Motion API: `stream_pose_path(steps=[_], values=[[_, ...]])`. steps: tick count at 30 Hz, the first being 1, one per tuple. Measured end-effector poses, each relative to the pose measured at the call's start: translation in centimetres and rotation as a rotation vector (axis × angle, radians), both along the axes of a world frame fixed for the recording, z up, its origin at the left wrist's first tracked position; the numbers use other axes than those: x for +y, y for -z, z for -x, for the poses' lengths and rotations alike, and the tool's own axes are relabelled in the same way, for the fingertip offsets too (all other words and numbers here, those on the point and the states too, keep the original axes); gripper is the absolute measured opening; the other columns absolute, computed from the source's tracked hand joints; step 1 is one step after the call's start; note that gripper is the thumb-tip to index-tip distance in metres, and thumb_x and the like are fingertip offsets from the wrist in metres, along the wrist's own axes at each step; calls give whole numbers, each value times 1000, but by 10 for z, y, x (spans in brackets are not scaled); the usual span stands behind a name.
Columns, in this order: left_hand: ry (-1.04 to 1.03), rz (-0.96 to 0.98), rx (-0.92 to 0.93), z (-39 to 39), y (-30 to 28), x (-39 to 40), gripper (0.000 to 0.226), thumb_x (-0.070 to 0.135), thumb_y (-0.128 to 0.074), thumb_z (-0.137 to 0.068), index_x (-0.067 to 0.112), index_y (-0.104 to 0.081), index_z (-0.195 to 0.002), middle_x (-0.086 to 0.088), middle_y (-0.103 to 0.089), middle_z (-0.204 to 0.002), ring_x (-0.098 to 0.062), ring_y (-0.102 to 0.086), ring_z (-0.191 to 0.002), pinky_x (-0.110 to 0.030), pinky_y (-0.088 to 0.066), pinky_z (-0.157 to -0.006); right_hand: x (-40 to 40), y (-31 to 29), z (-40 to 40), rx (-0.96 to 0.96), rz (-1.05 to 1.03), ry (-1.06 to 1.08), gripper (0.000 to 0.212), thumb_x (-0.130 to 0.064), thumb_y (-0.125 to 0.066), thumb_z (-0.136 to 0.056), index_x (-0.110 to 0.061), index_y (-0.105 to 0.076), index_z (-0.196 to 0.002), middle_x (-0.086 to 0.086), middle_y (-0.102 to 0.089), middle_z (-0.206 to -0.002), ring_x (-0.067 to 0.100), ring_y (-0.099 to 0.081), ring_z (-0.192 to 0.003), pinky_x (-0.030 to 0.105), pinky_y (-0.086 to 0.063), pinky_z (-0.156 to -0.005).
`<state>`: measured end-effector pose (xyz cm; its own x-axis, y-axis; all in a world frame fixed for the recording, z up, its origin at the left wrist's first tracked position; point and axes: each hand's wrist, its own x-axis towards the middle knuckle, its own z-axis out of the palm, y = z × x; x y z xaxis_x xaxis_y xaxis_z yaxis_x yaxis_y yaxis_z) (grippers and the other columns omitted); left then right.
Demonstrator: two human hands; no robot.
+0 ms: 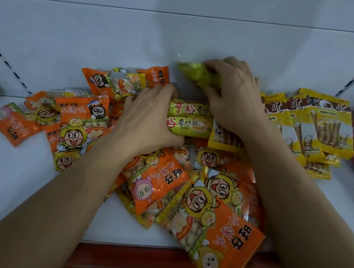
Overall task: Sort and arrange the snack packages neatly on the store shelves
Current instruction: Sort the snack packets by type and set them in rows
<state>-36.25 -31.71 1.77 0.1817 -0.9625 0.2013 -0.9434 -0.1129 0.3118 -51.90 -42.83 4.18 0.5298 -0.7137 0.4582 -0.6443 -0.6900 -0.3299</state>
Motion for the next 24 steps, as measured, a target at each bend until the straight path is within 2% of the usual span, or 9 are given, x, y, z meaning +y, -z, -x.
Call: stream_pose_path(steps=[2, 5, 8, 12, 14, 17, 21, 22, 24], values=[[9, 85, 67, 1, -1, 0, 85, 52, -84, -55, 25, -46, -125, 10, -54, -106, -18, -55, -102, -49, -48, -91, -4, -2, 3, -140, 43, -6, 46, -21, -62, -89, -18, -58, -134, 4, -59, -127, 29, -51, -120, 54, -44, -97], [21, 204, 107, 0, -2, 1, 92, 46, -87, -56, 23, -47, -135, 6, -56, -121, -18, -56, -112, -49, -50, -94, -8, -3, 6, -275, 84, -11, 43, -24, -62, -89, -16, -59, -131, 3, -63, -123, 27, -56, -113, 48, -47, -92], [31, 278, 86, -1, -1, 1, 94, 39, -86, -59, 20, -48, -143, 0, -53, -134, -18, -52, -120, -36, -46, -97, -6, -4, 8, -360, 50, -41, 40, -22, -61, -91, -12, -56, -130, 3, -65, -118, 23, -59, -110, 37, -47, -89], [45, 294, 72, -3, 1, 3, 85, 35, -86, -61, 19, -54, -138, -1, -51, -130, -17, -54, -115, -26, -43, -91, -4, -6, 7, -387, 26, -56, 39, -20, -61, -92, -10, -54, -128, 0, -64, -117, 17, -58, -109, 30, -46, -87], [50, 309, 71, -3, 0, 4, 82, 34, -86, -62, 19, -55, -137, -1, -51, -130, -16, -54, -114, -26, -45, -90, -2, -7, 8, -404, 23, -54, 38, -20, -62, -92, -10, -55, -127, -2, -64, -115, 14, -58, -107, 31, -47, -85], [45, 378, 91, -5, -4, 6, 81, 31, -86, -61, 20, -56, -136, -2, -51, -130, -16, -55, -114, -31, -50, -89, -2, -17, 13, -539, 11, -68, 36, -18, -61, -92, -6, -53, -125, -6, -63, -109, 11, -62, -101, 36, -53, -80], [38, 452, 86, -6, -9, 7, 81, 27, -86, -61, 19, -56, -137, -5, -49, -131, -17, -53, -118, -32, -51, -91, -8, -26, 18, -643, 0, -79, 38, -19, -59, -93, -2, -48, -125, -2, -66, -111, 12, -67, -101, 40, -57, -81], [37, 469, 85, -6, -9, 7, 81, 27, -86, -62, 18, -56, -136, -6, -48, -132, -15, -51, -119, -30, -50, -93, -8, -26, 19, -649, 22, -80, 37, -18, -59, -94, -1, -48, -125, -2, -66, -112, 12, -68, -102, 39, -58, -81], [9, 507, 109, -8, -13, 9, 81, 28, -86, -62, 19, -56, -136, -7, -47, -132, -7, -45, -117, -16, -43, -94, -9, -28, 22, -745, 83, -94, 36, -12, -58, -95, 4, -47, -125, 2, -66, -112, 15, -67, -102, 37, -58, -79]])
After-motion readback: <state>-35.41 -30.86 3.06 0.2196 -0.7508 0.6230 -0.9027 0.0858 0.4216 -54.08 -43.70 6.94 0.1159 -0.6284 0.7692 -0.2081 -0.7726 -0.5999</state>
